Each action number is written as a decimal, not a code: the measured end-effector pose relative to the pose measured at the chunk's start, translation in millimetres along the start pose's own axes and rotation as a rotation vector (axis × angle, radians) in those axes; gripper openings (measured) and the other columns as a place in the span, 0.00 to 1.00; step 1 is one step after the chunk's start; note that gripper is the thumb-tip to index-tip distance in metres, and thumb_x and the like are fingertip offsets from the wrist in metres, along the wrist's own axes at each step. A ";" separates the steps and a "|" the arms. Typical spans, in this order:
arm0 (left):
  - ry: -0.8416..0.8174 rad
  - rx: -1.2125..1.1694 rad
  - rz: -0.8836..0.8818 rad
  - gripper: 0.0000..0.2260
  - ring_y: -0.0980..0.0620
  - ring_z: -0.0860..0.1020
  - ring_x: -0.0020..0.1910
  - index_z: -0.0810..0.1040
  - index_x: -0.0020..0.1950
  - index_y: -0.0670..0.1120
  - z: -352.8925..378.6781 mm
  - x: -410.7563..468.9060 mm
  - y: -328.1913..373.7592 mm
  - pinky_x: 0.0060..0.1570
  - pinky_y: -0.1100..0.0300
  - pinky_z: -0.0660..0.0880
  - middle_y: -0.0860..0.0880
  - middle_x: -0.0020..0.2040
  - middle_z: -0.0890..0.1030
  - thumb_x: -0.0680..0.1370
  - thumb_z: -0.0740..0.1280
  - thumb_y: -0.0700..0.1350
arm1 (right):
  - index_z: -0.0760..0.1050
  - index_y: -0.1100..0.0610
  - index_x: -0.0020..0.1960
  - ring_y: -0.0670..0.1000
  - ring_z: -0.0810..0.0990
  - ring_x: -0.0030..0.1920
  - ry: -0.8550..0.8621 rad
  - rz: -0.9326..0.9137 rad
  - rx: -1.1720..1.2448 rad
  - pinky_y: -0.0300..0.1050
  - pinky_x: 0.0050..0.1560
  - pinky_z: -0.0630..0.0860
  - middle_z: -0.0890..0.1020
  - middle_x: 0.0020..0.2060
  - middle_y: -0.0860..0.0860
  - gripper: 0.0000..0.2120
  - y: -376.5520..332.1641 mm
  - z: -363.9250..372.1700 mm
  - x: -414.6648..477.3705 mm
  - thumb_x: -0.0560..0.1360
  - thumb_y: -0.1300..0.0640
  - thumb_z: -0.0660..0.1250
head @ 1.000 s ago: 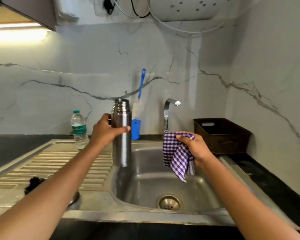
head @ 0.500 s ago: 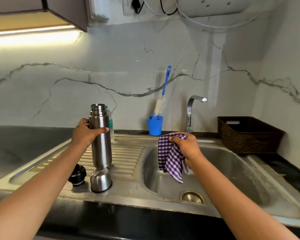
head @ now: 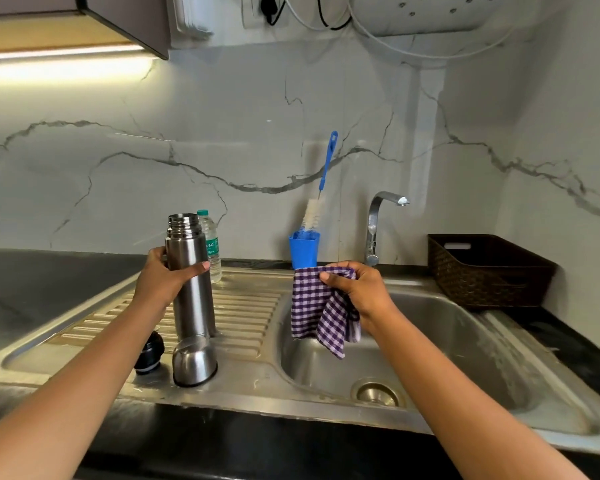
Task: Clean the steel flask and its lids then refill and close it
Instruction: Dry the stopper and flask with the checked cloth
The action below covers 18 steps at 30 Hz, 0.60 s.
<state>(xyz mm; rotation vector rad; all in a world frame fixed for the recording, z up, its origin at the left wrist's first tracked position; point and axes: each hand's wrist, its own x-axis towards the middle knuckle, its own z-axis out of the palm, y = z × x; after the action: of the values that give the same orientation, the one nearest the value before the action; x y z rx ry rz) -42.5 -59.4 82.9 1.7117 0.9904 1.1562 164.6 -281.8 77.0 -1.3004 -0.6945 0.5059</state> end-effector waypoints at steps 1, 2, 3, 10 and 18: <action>0.056 0.060 0.024 0.45 0.41 0.66 0.68 0.58 0.73 0.47 1.7 -5.8 1.1 0.64 0.44 0.66 0.41 0.72 0.66 0.63 0.78 0.53 | 0.79 0.58 0.46 0.54 0.82 0.46 -0.002 0.002 0.010 0.44 0.45 0.79 0.83 0.45 0.55 0.08 -1.5 -1.9 -0.8 0.69 0.62 0.74; 0.156 0.141 0.093 0.48 0.40 0.58 0.73 0.54 0.75 0.50 4.4 -14.1 2.8 0.68 0.41 0.61 0.41 0.75 0.59 0.63 0.78 0.55 | 0.79 0.58 0.46 0.53 0.82 0.46 -0.001 0.001 0.012 0.43 0.44 0.78 0.84 0.45 0.55 0.08 -2.6 -3.6 -1.0 0.68 0.62 0.74; 0.272 0.191 0.228 0.48 0.42 0.50 0.76 0.51 0.77 0.52 10.9 -25.0 6.4 0.71 0.40 0.56 0.42 0.77 0.53 0.65 0.76 0.57 | 0.79 0.57 0.45 0.53 0.82 0.46 0.003 -0.003 0.011 0.42 0.43 0.78 0.84 0.44 0.54 0.07 -4.6 -6.1 -1.9 0.69 0.62 0.74; -0.435 -0.211 0.254 0.16 0.49 0.78 0.59 0.78 0.58 0.49 127.7 -102.1 66.2 0.52 0.63 0.76 0.52 0.57 0.81 0.76 0.65 0.57 | 0.78 0.59 0.49 0.52 0.81 0.43 -0.051 -0.096 0.080 0.43 0.44 0.78 0.83 0.43 0.55 0.04 -22.0 -31.1 -4.5 0.74 0.63 0.68; -0.185 -0.407 0.324 0.13 0.47 0.79 0.45 0.76 0.49 0.43 226.7 -116.9 98.2 0.47 0.51 0.76 0.45 0.44 0.81 0.81 0.59 0.51 | 0.75 0.59 0.56 0.55 0.82 0.50 0.090 0.032 0.046 0.48 0.50 0.79 0.83 0.50 0.56 0.15 -22.4 -103.2 -0.1 0.71 0.58 0.73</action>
<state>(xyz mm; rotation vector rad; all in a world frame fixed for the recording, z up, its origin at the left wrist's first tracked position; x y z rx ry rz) 157.2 -246.0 84.7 1.6399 0.3393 1.2717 237.2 -357.9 86.9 -1.2849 -0.5855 0.4834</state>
